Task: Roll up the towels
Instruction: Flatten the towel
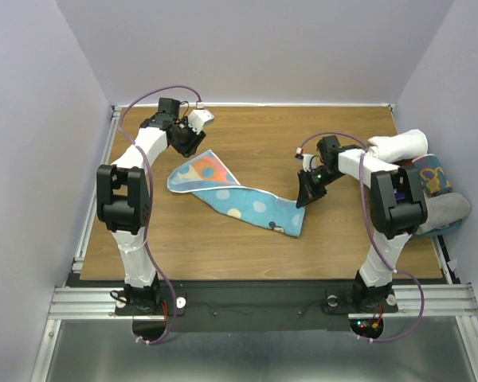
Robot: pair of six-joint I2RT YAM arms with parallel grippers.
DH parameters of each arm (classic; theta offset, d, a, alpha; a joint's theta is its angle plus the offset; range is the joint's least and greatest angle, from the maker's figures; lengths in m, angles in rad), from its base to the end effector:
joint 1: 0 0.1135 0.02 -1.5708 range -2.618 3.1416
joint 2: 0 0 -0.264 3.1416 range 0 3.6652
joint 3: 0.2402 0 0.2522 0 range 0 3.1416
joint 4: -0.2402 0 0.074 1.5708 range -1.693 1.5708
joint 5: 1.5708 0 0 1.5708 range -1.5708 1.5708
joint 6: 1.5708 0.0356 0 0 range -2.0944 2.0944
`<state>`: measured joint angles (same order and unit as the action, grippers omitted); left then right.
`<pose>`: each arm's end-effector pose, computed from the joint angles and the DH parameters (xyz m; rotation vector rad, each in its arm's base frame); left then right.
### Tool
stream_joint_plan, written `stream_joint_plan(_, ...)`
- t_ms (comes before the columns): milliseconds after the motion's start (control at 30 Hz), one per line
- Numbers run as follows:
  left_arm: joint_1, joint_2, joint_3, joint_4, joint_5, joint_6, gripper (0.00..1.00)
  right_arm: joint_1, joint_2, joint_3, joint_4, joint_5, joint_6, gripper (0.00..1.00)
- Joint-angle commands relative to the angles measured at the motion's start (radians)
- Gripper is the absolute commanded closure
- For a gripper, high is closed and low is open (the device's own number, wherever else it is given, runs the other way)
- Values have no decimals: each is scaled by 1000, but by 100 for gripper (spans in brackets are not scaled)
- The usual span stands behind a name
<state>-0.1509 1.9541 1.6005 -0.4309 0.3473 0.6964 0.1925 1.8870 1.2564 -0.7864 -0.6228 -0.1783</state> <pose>0.4385 -0.0789 0.2539 1.0956 2.0233 -0.1313 0.3406 0.0875 0.1667 -0.5957 2.7921 0.9202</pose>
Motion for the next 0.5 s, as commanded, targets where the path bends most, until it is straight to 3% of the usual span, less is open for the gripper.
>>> stream_joint_plan(0, 2, -47, -4, 6, 15, -14, 47, 13, -74, 24, -19, -69, -13, 100)
stream_joint_plan(133, 22, -47, 29, -26, 50, -40, 47, 59, -152, 64, -92, -254, -101, 99)
stream_joint_plan(233, 48, -52, 50, -67, 94, -60, 47, 143, -237, 66, -160, -295, -173, 99)
stream_joint_plan(467, 100, -106, 6, -106, 136, -77, 47, 580, -345, -89, -145, -71, -279, 99)
